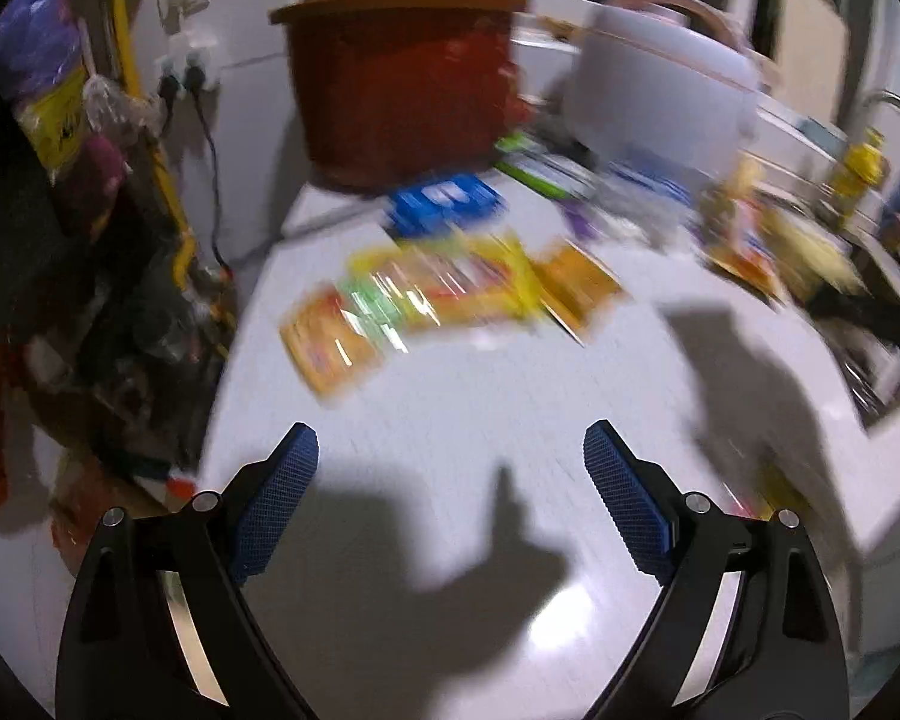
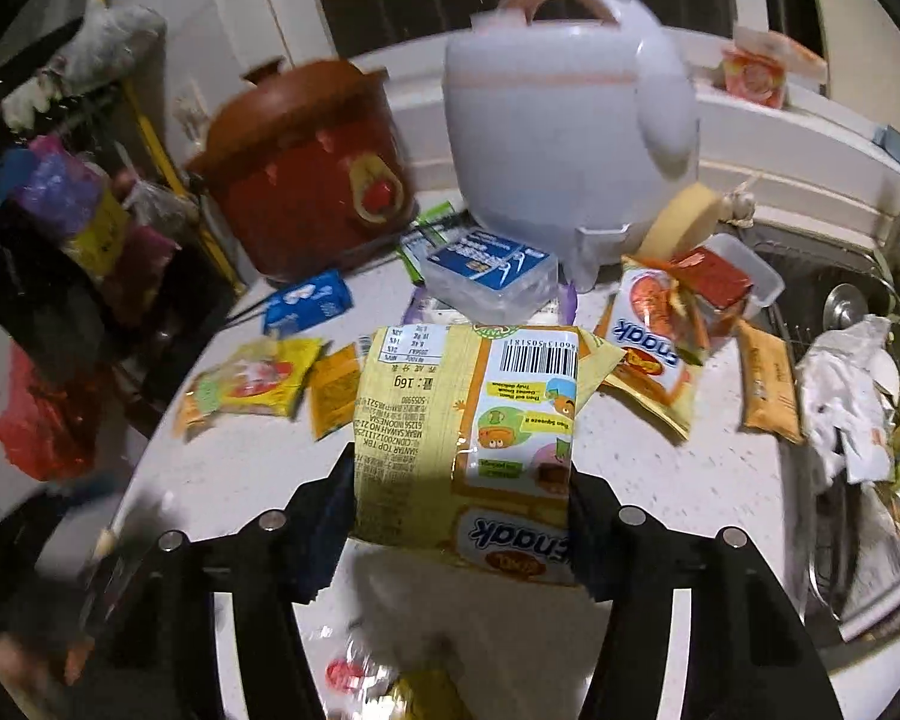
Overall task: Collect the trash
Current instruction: 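Grasp the yellow Enaak snack bag with the right tool while the left tool grasps a yellow wrapper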
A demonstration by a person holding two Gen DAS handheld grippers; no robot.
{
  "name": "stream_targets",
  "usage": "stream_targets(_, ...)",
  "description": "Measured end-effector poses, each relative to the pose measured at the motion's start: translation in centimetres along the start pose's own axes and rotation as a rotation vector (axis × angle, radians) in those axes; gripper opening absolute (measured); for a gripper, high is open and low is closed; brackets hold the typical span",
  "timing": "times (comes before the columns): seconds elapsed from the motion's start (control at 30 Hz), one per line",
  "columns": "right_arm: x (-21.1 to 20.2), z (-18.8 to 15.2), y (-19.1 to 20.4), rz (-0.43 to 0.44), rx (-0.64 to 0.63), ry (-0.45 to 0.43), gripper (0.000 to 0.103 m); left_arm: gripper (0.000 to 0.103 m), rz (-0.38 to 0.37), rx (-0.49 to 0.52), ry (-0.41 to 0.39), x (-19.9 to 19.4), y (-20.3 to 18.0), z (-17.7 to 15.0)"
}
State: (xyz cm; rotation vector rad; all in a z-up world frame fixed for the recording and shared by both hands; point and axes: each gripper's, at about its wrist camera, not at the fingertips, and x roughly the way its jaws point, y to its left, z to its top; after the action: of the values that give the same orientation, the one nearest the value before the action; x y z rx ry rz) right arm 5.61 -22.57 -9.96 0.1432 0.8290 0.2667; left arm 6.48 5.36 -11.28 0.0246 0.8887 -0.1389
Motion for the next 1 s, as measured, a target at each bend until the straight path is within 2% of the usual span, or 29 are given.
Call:
stream_targets(0.1, -1.0, -0.8, -0.4, 0.026, 0.034, -0.002, 0.059, 0.088, 0.024, -0.016, -0.005, 2.8, 2.2, 2.6)
stream_targets(0.23, -0.9, -1.6, -0.9, 0.034, 0.065, 0.005, 0.059, 0.088, -0.023, 0.028, 0.056, 6.3, 4.2, 4.1)
stream_targets(0.33, -1.1, -2.2, -1.1, 0.037, 0.08, 0.012, 0.059, 0.088, -0.085, 0.074, 0.103, 8.0, 4.5, 4.2)
stream_targets(0.4, -1.0, -2.2, -1.0, 0.041, 0.09, 0.014, 0.059, 0.081, -0.124, 0.101, 0.128, 9.0, 4.5, 4.0)
stream_targets(0.43, -1.0, -2.2, -0.9, 0.042, 0.089, 0.012, 0.059, 0.065, -0.137, 0.115, 0.122, 9.0, 4.5, 4.0)
stream_targets(0.5, -0.9, -2.2, -0.6, 0.043, 0.086, 0.006, 0.059, 0.048, -0.192, 0.134, 0.099, 8.4, 4.4, 4.0)
stream_targets(0.57, -0.7, -2.2, -0.2, 0.05, 0.082, 0.007, 0.059, 0.04, -0.253, 0.113, 0.085, 7.9, 4.8, 4.1)
stream_targets(0.67, -0.4, -2.2, 0.4, 0.07, 0.084, 0.011, 0.059, 0.034, -0.285, 0.096, 0.065, 7.4, 5.3, 4.1)
stream_targets(0.7, -0.4, -2.2, 0.7, 0.074, 0.078, 0.011, 0.059, 0.003, -0.308, 0.079, 0.053, 7.1, 5.5, 4.1)
stream_targets(0.8, -0.3, -2.2, 1.5, 0.093, 0.065, 0.009, 0.059, 0.0, -0.362, 0.021, 0.041, 6.2, 6.2, 4.0)
stream_targets(0.93, -0.1, -2.3, 2.3, 0.118, 0.058, 0.009, 0.059, 0.0, -0.327, 0.021, 0.04, 6.0, 6.0, 3.3)
stream_targets(1.0, -0.2, -2.3, 2.7, 0.126, 0.05, 0.009, 0.059, 0.0, -0.307, 0.041, 0.002, 5.2, 5.9, 3.7)
